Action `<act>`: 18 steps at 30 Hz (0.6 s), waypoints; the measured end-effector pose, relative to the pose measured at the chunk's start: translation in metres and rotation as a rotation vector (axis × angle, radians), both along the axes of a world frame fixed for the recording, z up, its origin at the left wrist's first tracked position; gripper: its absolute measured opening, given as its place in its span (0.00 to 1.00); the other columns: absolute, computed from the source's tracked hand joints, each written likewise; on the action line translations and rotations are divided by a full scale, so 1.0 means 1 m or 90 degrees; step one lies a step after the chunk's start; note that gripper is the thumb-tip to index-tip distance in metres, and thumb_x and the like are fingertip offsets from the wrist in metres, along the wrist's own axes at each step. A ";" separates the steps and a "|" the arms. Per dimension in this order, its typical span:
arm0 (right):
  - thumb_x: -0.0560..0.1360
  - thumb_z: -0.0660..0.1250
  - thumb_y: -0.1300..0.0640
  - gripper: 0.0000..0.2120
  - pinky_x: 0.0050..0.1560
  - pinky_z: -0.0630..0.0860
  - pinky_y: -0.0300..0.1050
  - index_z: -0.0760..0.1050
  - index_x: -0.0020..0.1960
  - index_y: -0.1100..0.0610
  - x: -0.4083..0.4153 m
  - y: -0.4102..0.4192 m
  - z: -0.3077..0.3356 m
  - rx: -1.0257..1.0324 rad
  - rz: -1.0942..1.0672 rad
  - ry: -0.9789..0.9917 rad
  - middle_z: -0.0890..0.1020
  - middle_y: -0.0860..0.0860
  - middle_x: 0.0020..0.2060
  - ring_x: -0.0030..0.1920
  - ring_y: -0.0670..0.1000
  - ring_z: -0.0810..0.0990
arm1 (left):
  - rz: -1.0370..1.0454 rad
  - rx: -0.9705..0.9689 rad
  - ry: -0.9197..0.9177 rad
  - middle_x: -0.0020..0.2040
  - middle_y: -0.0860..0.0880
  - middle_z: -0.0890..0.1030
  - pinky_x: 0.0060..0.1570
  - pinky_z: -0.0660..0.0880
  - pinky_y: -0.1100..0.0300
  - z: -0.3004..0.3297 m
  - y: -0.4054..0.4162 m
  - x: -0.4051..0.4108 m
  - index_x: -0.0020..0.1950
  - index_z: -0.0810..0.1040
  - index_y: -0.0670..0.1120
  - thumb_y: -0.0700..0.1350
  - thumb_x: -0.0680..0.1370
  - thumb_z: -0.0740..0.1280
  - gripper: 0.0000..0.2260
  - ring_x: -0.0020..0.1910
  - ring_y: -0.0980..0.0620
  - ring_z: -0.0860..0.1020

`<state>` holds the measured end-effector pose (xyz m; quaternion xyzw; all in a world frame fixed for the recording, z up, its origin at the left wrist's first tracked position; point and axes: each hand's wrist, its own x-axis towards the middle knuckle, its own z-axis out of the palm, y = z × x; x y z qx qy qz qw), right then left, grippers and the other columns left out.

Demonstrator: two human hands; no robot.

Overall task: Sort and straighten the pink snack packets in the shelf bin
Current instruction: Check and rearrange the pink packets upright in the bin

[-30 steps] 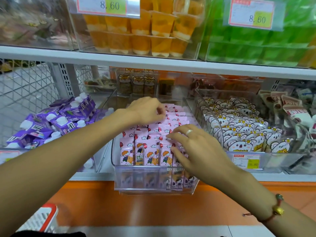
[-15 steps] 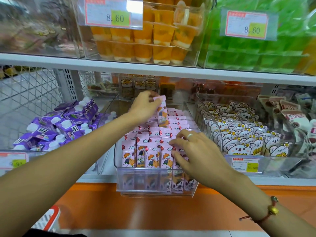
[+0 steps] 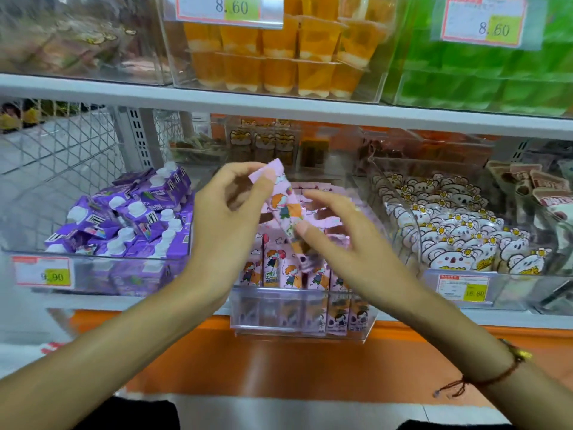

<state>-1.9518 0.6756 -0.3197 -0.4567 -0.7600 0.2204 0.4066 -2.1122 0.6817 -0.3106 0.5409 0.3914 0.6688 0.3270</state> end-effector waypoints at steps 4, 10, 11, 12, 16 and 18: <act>0.79 0.63 0.55 0.11 0.42 0.73 0.30 0.74 0.61 0.51 -0.015 0.002 -0.003 -0.104 0.069 0.128 0.80 0.48 0.49 0.43 0.39 0.79 | -0.046 -0.044 0.012 0.47 0.57 0.84 0.48 0.76 0.64 -0.004 0.000 -0.001 0.50 0.80 0.55 0.47 0.78 0.66 0.04 0.49 0.62 0.81; 0.79 0.63 0.55 0.05 0.35 0.73 0.28 0.77 0.48 0.51 -0.013 0.009 -0.003 -0.311 0.064 0.375 0.80 0.38 0.31 0.34 0.36 0.80 | -0.146 -0.087 0.095 0.48 0.58 0.82 0.43 0.76 0.71 -0.015 -0.001 -0.001 0.52 0.79 0.50 0.37 0.77 0.67 0.09 0.45 0.64 0.81; 0.80 0.62 0.56 0.05 0.33 0.73 0.28 0.76 0.47 0.51 -0.013 0.009 -0.004 -0.319 0.064 0.387 0.79 0.38 0.28 0.32 0.35 0.79 | -0.151 -0.085 0.118 0.47 0.58 0.82 0.41 0.75 0.73 -0.016 -0.002 0.000 0.51 0.79 0.50 0.35 0.76 0.67 0.11 0.43 0.65 0.80; 0.80 0.63 0.56 0.04 0.32 0.73 0.28 0.75 0.47 0.52 -0.012 0.009 -0.004 -0.324 0.063 0.396 0.79 0.38 0.27 0.30 0.35 0.78 | -0.152 -0.083 0.133 0.47 0.57 0.81 0.39 0.75 0.73 -0.018 -0.002 0.002 0.50 0.79 0.51 0.33 0.75 0.68 0.12 0.43 0.66 0.79; 0.78 0.65 0.57 0.03 0.34 0.76 0.32 0.76 0.50 0.55 -0.012 0.009 -0.006 -0.325 0.041 0.439 0.81 0.42 0.31 0.32 0.38 0.80 | -0.160 -0.051 0.174 0.51 0.54 0.79 0.37 0.77 0.69 -0.023 -0.001 0.003 0.53 0.76 0.52 0.36 0.69 0.74 0.17 0.44 0.64 0.79; 0.76 0.68 0.57 0.04 0.33 0.76 0.32 0.77 0.50 0.56 -0.013 0.010 -0.008 -0.299 0.013 0.448 0.81 0.44 0.33 0.32 0.40 0.80 | -0.141 -0.020 0.234 0.52 0.55 0.78 0.41 0.78 0.64 -0.025 0.001 0.002 0.55 0.75 0.53 0.42 0.68 0.77 0.20 0.47 0.60 0.78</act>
